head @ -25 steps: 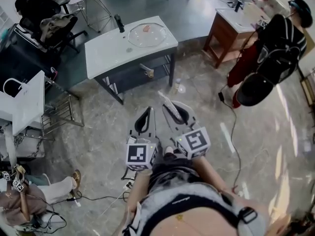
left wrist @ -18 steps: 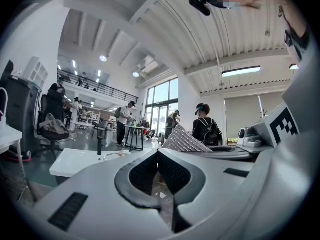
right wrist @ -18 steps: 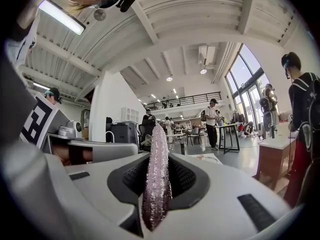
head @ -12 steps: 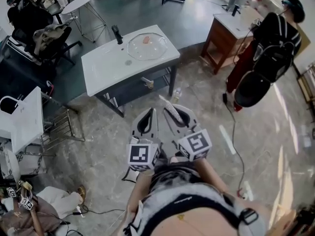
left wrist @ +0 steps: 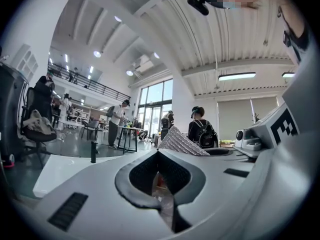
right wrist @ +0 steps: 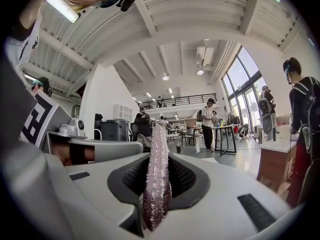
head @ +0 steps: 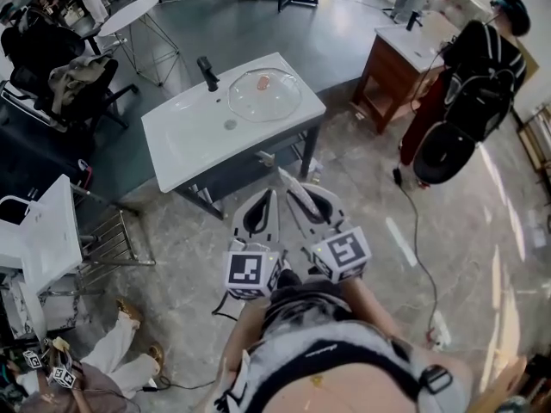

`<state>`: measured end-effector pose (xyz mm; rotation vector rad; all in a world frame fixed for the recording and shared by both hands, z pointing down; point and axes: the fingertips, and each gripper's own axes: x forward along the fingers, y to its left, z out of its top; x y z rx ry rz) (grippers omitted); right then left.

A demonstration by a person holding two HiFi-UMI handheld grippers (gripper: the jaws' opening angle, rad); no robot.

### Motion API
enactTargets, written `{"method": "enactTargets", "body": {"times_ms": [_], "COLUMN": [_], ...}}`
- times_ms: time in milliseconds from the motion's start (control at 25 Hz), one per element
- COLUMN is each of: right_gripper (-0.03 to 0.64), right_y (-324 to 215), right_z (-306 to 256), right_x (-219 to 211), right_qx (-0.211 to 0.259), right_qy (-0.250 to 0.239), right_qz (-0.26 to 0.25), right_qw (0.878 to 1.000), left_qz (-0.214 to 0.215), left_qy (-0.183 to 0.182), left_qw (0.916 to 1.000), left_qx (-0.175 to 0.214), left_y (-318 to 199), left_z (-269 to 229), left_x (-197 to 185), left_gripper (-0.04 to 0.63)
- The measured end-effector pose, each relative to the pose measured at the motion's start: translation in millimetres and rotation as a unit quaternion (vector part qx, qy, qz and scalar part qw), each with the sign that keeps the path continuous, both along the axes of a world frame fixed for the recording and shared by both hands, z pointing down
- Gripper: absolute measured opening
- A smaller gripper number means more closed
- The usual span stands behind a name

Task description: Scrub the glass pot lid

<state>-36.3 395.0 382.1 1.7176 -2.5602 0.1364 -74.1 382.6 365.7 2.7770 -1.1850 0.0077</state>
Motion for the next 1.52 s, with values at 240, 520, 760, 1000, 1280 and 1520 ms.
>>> {"method": "enactTargets", "body": {"times_ms": [240, 520, 760, 1000, 1280, 1520], "right_gripper": [0.084, 0.084, 0.084, 0.084, 0.084, 0.084], "right_y": [-16, -35, -70, -123, -191, -227], "right_z": [4, 7, 14, 7, 8, 12], "right_x": [-20, -27, -13, 13, 45, 66], "right_qx": [-0.019, -0.025, -0.034, -0.028, -0.014, -0.005], "right_qy": [-0.007, -0.002, -0.017, -0.022, -0.018, -0.024], "right_qz": [-0.001, -0.011, -0.017, -0.022, -0.027, -0.039], "right_qw": [1.0, 1.0, 0.999, 0.999, 0.999, 0.999], "left_qz": [0.005, -0.008, -0.018, -0.029, -0.047, -0.058], "left_qy": [0.001, 0.003, 0.0, -0.009, -0.017, -0.024], "left_qw": [1.0, 0.9998, 0.9994, 0.9994, 0.9986, 0.9977], "left_qx": [-0.006, -0.02, -0.029, -0.019, -0.019, -0.024], "left_y": [-17, -36, -69, -121, -185, -220], "left_z": [2, 6, 12, 9, 8, 17], "left_x": [-16, -25, -13, 14, 36, 58], "left_gripper": [-0.005, 0.0, -0.002, -0.005, -0.005, -0.005]}}
